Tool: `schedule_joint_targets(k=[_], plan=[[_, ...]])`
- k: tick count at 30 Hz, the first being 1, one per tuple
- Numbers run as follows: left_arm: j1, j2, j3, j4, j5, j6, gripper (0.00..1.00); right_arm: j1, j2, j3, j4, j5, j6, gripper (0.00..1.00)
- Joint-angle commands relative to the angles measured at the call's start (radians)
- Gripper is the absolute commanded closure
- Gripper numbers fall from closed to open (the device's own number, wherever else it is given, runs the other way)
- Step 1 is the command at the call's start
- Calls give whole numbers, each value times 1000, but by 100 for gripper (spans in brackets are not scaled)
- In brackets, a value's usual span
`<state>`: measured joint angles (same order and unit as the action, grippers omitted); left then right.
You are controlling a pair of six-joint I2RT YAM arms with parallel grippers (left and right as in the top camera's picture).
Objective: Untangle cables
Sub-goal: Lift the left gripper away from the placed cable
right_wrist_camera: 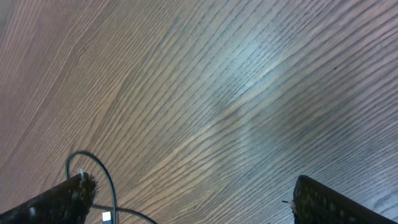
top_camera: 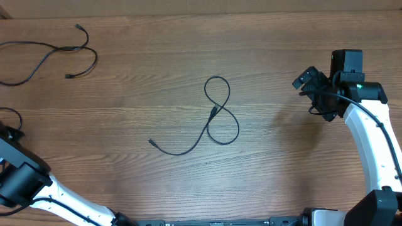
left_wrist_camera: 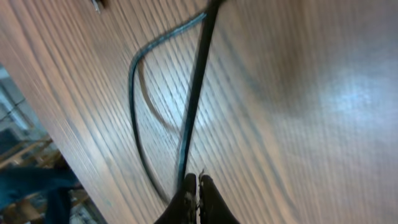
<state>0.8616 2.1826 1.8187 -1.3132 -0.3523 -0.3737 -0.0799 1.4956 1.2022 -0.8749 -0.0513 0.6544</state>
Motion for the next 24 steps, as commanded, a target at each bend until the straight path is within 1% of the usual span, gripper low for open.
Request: schedule_joint_targets(k=[1, 2, 3, 4, 5, 7, 10, 12, 14, 20, 22, 24], plan=[[-7, 7, 147, -38, 242, 29, 95, -6, -14, 2, 5, 8, -2, 0], [-8, 7, 173, -37, 358, 114, 90, -6, -14, 2, 5, 8, -2, 0], [-11, 7, 196, -35, 487, 212, 80, -6, -14, 2, 5, 8, -2, 0], [-20, 7, 221, -34, 715, 364, 55, -6, -14, 2, 5, 9, -2, 0], [-27, 7, 225, -34, 821, 421, 33, -6, -14, 2, 5, 8, -2, 0], [-45, 7, 223, -35, 961, 484, 18, -6, -14, 2, 5, 8, -2, 0], [-93, 7, 212, -43, 1039, 535, 3, -6, -14, 2, 5, 9, -2, 0], [-145, 7, 204, -44, 1042, 535, 0, -6, -14, 2, 5, 8, -2, 0], [-194, 7, 202, -43, 1042, 536, 0, -6, -14, 2, 5, 9, -2, 0], [-415, 8, 199, -36, 1039, 589, 0, -6, -14, 2, 5, 9, -2, 0], [-495, 8, 198, -36, 1012, 608, 0, -6, -14, 2, 5, 8, -2, 0], [-583, 8, 198, -34, 947, 613, 0, -6, -14, 2, 5, 8, -2, 0]])
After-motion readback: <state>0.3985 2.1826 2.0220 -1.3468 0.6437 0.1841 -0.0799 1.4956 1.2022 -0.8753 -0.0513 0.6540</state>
